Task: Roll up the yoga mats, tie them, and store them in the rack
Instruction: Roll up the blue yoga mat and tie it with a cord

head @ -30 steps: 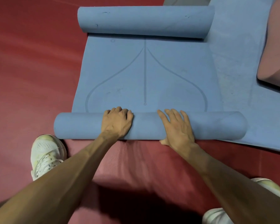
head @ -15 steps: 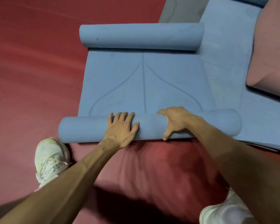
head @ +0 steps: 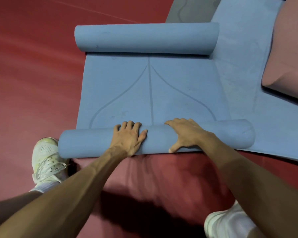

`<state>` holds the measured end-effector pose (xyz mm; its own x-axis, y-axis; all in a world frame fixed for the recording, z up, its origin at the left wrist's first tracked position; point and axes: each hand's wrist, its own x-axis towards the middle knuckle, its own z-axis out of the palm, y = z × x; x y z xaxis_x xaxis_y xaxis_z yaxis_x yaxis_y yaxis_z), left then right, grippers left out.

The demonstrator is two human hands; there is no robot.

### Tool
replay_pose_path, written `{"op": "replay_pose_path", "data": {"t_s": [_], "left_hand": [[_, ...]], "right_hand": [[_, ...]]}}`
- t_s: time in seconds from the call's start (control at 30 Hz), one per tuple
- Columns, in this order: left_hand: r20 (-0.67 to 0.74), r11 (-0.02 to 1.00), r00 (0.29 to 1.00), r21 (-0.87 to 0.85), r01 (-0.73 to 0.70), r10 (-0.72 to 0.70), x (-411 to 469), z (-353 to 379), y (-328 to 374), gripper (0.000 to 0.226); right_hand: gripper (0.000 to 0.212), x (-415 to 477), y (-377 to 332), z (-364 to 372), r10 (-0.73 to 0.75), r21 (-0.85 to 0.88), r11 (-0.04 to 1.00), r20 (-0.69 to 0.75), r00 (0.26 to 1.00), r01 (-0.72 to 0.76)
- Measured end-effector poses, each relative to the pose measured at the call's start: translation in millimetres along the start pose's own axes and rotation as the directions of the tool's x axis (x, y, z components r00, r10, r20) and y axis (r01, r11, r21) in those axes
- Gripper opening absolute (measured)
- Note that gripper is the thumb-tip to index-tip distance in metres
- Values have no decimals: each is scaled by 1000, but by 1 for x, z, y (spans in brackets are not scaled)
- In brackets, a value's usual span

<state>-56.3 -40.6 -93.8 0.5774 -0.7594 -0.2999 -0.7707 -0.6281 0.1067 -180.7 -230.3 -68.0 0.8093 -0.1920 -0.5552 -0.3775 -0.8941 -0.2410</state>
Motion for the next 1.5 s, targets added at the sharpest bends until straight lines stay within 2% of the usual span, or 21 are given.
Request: {"op": "replay_pose_path", "data": {"t_s": [0.13,0.23,0.33,0.47,0.6,0.77,0.83,0.93,1.03,1.2,1.4,1.5], "left_hand": [[86,995,996,-105,4,5,20,-8,-7,48],[156,986,988,-164,19,7,33,-16,-11,48],[162,982,987,-185,33,-3,39,-18,-10,49],[112,981,994,-191,20,1,35,-11,-7,49],[40,981,998,-186,59,-52,36,-11,-4,49],[-20,985,1000,-170,18,-22,33,-16,-2,39],[-41,993,999,-120,4,-9,31,-14,-3,45],[-90,996,996,-82,-22,15,23,-9,-6,71],[-116,992,993,-121,-36,22,10,-8,-9,74],[-132,983,991,-185,-1,-24,-25,-4,-18,76],[-96,997,995,-79,7,-15,-41,6,-20,74],[-96,999,995,-40,1,-5,-39,12,-18,72]], "right_hand": [[105,-10,-9,14,18,-69,997,-189,982,-31],[112,-15,-24,37,15,-153,986,-330,944,-69],[114,-17,-30,50,3,-207,974,-387,922,-90],[115,-17,-31,45,25,-282,953,-286,958,-109],[111,-4,-34,36,68,-292,944,-284,956,-153],[110,13,-18,15,-25,-292,955,-237,971,-47],[107,16,-14,13,-51,-307,952,-227,973,-21],[98,19,-13,3,-59,-310,951,-198,978,-6],[91,25,-13,-17,-30,-251,968,-107,994,2],[98,29,-20,-40,33,-96,995,101,994,-24],[96,26,-20,-30,36,47,998,264,964,-50],[100,25,-17,-19,32,91,994,257,966,-57]]}}
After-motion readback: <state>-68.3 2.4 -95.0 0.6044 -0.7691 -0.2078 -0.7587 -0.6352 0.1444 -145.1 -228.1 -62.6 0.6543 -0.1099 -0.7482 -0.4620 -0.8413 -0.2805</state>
